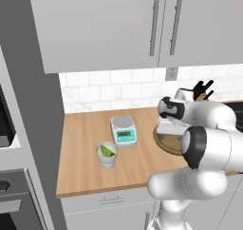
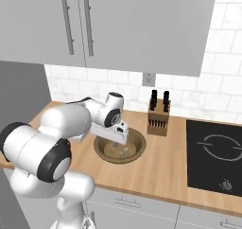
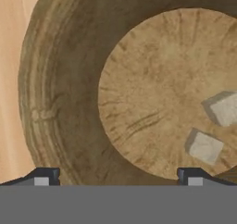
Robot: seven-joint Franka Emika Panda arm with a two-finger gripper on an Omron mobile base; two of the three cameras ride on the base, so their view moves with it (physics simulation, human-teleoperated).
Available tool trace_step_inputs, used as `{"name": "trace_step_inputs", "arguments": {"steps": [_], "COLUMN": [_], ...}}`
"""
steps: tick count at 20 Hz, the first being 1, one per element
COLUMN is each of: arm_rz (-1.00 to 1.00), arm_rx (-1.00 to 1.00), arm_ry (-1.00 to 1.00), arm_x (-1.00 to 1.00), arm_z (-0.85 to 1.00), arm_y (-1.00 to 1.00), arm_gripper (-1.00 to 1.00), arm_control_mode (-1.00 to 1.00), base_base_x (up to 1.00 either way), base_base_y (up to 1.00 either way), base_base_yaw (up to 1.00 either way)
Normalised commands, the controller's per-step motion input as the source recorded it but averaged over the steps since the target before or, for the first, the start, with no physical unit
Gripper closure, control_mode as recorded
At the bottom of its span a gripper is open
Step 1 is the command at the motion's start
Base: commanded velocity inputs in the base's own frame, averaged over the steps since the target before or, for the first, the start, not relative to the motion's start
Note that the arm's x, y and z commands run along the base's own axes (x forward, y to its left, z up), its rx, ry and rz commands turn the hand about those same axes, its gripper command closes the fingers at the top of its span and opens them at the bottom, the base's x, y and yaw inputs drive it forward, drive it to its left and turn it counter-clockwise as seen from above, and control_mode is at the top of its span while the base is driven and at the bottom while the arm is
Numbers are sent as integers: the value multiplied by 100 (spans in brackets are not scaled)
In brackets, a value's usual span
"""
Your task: Grab a lemon wedge from the fridge and one ice cube from the ice bowl, and put them in the glass of lemonade.
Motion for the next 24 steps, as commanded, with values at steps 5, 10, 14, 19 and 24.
{"name": "trace_step_inputs", "arguments": {"steps": [5,10,14,19,24], "arm_rz": [-10,-20,-11,0,0], "arm_rx": [0,-2,-4,0,0], "arm_ry": [-6,-4,6,17,13], "arm_x": [-10,0,6,15,19], "arm_z": [15,-7,-13,-44,-27], "arm_y": [-28,-39,-14,-2,0], "arm_gripper": [-100,-100,-100,-100,-100], "arm_control_mode": [-100,-100,-100,-100,-100], "base_base_x": [0,0,0,0,0], "base_base_y": [0,0,0,0,0], "base_base_yaw": [0,0,0,0,0]}}
